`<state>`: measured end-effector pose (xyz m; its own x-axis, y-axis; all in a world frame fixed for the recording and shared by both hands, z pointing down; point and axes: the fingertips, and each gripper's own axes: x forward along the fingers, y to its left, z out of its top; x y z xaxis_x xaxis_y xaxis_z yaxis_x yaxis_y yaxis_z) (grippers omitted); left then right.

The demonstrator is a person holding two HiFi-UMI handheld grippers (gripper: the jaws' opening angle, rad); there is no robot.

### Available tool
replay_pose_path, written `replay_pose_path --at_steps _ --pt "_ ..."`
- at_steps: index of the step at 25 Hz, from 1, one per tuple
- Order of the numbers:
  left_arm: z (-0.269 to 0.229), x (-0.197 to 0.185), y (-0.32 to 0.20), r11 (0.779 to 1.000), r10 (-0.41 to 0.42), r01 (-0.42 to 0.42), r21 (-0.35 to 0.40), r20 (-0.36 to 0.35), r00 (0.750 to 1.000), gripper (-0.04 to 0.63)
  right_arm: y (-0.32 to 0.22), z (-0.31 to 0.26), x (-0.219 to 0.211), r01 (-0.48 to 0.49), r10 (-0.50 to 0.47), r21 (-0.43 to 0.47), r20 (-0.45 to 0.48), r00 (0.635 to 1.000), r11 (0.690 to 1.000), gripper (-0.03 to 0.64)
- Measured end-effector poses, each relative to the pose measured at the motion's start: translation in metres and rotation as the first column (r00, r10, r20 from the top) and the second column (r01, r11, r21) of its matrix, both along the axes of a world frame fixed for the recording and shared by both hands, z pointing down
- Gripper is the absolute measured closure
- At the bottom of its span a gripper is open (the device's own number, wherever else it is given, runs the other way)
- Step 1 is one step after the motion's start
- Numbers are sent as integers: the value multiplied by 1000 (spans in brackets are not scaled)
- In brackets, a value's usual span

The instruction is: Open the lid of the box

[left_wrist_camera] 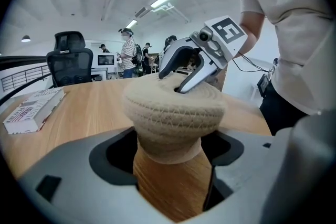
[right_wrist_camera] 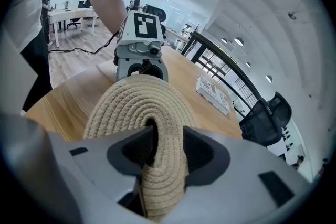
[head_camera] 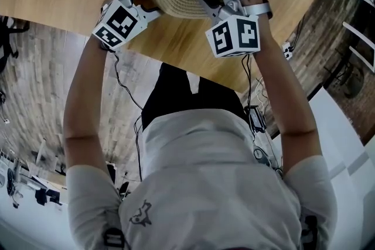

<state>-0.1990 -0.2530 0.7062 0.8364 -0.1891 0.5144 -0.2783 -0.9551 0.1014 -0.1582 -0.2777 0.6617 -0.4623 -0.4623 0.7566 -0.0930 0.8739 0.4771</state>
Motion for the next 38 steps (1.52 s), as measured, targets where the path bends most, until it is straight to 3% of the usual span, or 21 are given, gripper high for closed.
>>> replay_pose_path --at_steps 10,15,23,29,38 --pt "-1 4 -2 1000 8 -8 15 -44 999 252 0 3 -3 40 -41 157 3 999 987 476" --pt "-4 -1 -1 1000 17 -16 18 -44 999 258 9 4 -8 92 -88 205 -28 996 974 558" --pt "-4 0 -2 1000 26 -25 18 -44 999 264 8 6 -6 97 -93 194 -28 995 976 578" --pt "-8 1 0 1000 24 -24 15 -44 999 265 10 -2 -4 69 -75 172 32 997 983 580" --pt "0 -1 -1 999 -28 28 -29 -25 999 259 8 -19 8 -29 10 170 108 994 985 581"
